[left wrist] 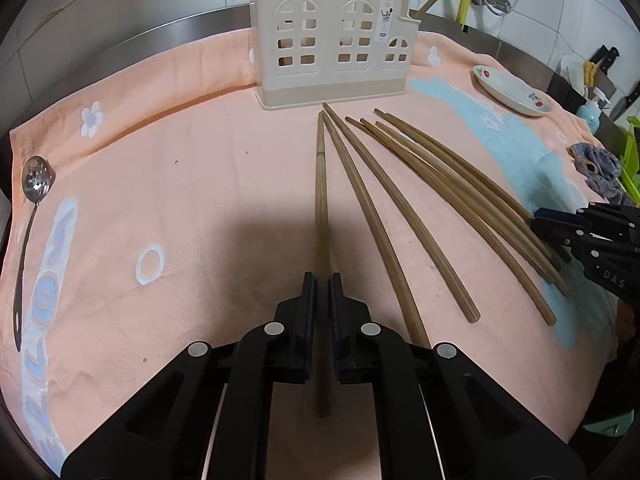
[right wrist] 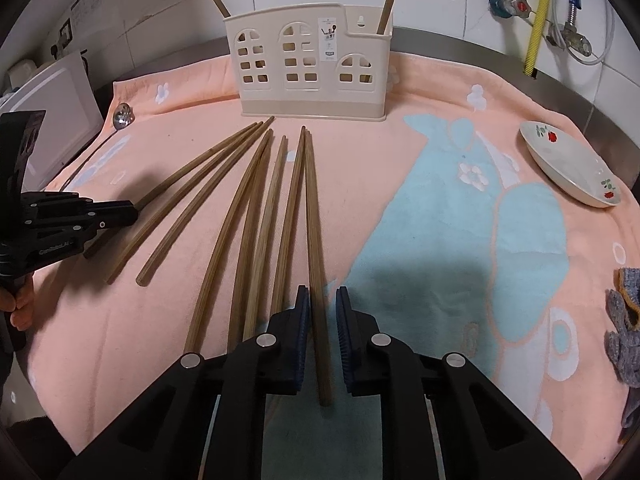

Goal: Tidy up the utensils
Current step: 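Close the left tool on a chopstick while the right tool grasps another chopstick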

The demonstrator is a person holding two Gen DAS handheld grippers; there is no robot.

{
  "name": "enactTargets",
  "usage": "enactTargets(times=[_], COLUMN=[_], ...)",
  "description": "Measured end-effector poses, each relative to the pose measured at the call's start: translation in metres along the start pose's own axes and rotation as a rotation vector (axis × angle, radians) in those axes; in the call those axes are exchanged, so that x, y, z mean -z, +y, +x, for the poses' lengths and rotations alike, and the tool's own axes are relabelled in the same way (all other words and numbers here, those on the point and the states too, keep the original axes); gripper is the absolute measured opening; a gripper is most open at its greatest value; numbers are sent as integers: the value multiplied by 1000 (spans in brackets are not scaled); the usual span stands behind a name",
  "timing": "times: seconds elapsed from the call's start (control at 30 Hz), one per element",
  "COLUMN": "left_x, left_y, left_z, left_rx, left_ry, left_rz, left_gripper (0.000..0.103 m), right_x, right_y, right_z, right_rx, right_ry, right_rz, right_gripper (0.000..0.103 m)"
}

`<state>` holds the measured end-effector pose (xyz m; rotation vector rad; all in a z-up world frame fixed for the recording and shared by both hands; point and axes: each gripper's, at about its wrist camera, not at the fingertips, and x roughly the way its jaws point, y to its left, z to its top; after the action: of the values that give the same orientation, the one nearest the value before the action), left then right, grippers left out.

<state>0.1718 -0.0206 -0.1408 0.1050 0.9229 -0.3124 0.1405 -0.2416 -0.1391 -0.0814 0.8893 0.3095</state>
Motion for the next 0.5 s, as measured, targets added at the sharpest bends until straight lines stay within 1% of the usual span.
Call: enactTargets(times=[0.17, 0.27, 0.4, 0.5], left_x=[-1, -2, -3, -3], left_y=[1, 1, -1, -2], left_z=[1, 1, 2, 0], left_rx=[13, 15, 8, 4], left_ry=[17, 30, 40, 36], left_rz=[-1, 5, 16, 15], left_gripper=[7, 7, 7, 6], right_x=[0, -1, -1, 0], right_y=[6, 7, 8, 8], right_z=[1, 2, 3, 3], right_rx=[29, 34, 48, 52], right_ry=[11, 16, 15, 10], right_rz=[-44, -49, -57, -55], right_gripper=[13, 13, 8, 7])
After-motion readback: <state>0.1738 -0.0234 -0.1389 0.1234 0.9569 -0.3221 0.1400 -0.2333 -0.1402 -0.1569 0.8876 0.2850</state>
